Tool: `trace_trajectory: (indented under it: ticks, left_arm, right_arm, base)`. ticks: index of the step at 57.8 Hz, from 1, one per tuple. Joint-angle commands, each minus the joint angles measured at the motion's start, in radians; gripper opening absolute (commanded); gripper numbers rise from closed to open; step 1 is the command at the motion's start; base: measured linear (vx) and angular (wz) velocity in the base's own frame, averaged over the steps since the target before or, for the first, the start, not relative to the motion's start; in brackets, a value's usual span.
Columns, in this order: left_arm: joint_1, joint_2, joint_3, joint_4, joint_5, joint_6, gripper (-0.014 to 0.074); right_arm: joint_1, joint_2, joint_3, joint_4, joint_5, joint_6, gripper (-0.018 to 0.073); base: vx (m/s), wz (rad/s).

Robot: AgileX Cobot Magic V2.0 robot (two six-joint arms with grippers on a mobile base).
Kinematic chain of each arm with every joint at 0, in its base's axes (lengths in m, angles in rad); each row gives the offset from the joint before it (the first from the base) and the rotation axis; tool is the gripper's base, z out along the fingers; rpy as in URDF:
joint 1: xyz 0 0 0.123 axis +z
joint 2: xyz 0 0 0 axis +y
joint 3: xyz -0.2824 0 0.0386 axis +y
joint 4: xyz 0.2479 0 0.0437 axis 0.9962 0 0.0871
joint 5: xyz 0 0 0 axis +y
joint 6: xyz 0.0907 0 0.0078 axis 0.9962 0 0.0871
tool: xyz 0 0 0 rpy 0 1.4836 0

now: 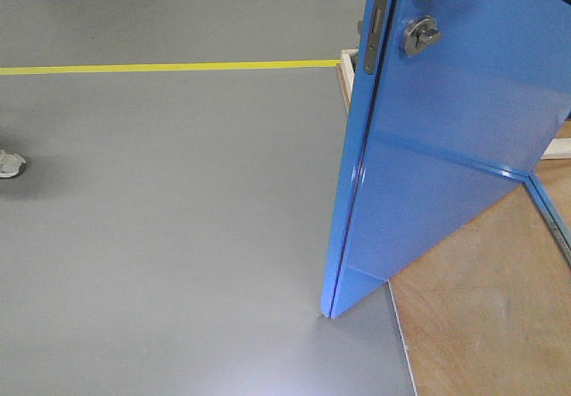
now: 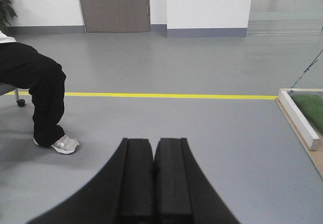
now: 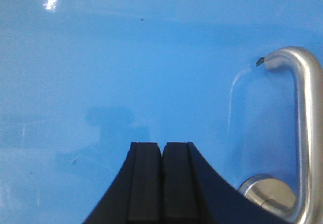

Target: Move to blue door and open it

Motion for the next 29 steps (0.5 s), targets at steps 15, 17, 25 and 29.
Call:
trace_trajectory:
  ticks: [15,17,25,29]
  left_arm:
    - [-0.003,-0.012,-0.027,-0.003,-0.081,-0.007,0.0073]
    - [-0.003,-0.012,-0.027,-0.003,-0.081,-0.007,0.0073]
    - [-0.003,-0.012,-0.027,-0.003,-0.081,-0.007,0.0073]
    - [-0.003,-0.012,-0.027,-0.003,-0.081,-0.007,0.0073]
  right_arm:
    - [-0.004,0.028,-0.236,0.024,-0.036,-0.015,0.0011]
    - [-0.004,0.040,-0.262,0.023,-0.036,-0.015,0.0011]
    - [-0.003,0.077,-0.326,0.023,-0.036,-0.015,0.0011]
    - [0.003,0.087,-0.334,0.023,-0.037,-0.015,0.0011]
  base:
    - [0.00,0.00]
    - [0.00,0.00]
    - [0.00,0.00]
    - [0.00,0.00]
